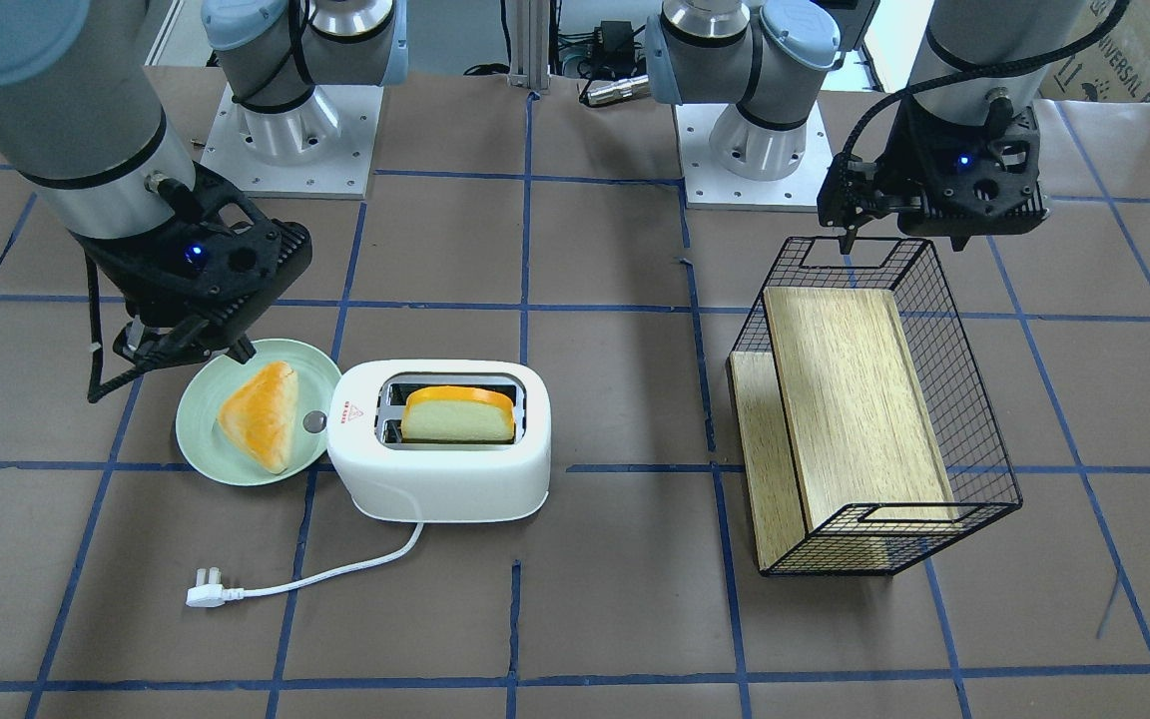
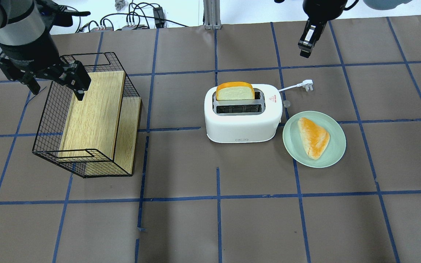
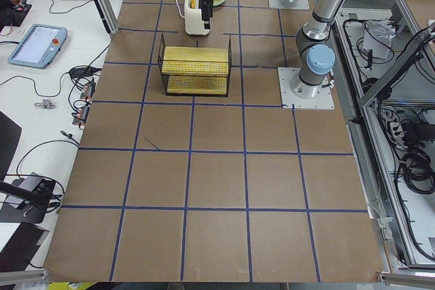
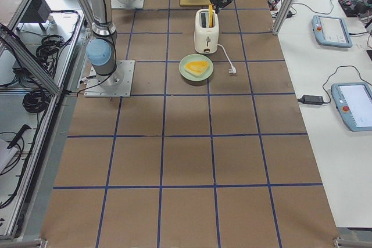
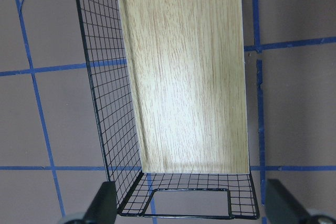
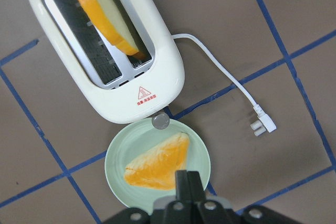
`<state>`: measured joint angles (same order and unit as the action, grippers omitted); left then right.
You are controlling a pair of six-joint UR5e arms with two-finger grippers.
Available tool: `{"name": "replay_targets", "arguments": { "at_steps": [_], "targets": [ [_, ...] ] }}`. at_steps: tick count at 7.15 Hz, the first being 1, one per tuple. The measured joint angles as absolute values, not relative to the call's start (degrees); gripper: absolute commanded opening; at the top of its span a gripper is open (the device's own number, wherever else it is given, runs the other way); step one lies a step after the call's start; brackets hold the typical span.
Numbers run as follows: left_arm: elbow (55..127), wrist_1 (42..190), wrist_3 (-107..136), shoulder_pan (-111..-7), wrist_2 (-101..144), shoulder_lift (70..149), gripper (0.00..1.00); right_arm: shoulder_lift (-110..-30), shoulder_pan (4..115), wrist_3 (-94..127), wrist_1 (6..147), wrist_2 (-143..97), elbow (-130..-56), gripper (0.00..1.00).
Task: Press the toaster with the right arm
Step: 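Move the right gripper down to the toaster's side lever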
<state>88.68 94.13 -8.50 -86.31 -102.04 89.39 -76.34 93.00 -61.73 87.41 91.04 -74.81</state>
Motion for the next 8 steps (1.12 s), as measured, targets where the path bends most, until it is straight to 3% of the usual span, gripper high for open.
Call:
{"name": "replay_targets", "arguments": {
  "at_steps": [4, 8],
  "targets": [
    [88.7, 94.1, -8.5, -86.3, -102.0, 89.4, 1.0, -75.2, 93.1, -78.7, 90.7, 91.8, -78.4, 0.06],
    [88.7, 94.1, -8.5, -86.3, -102.0, 89.4, 1.0, -76.6, 92.6, -83.6, 104.3, 91.4, -91.3, 0.06]
  ]
}}
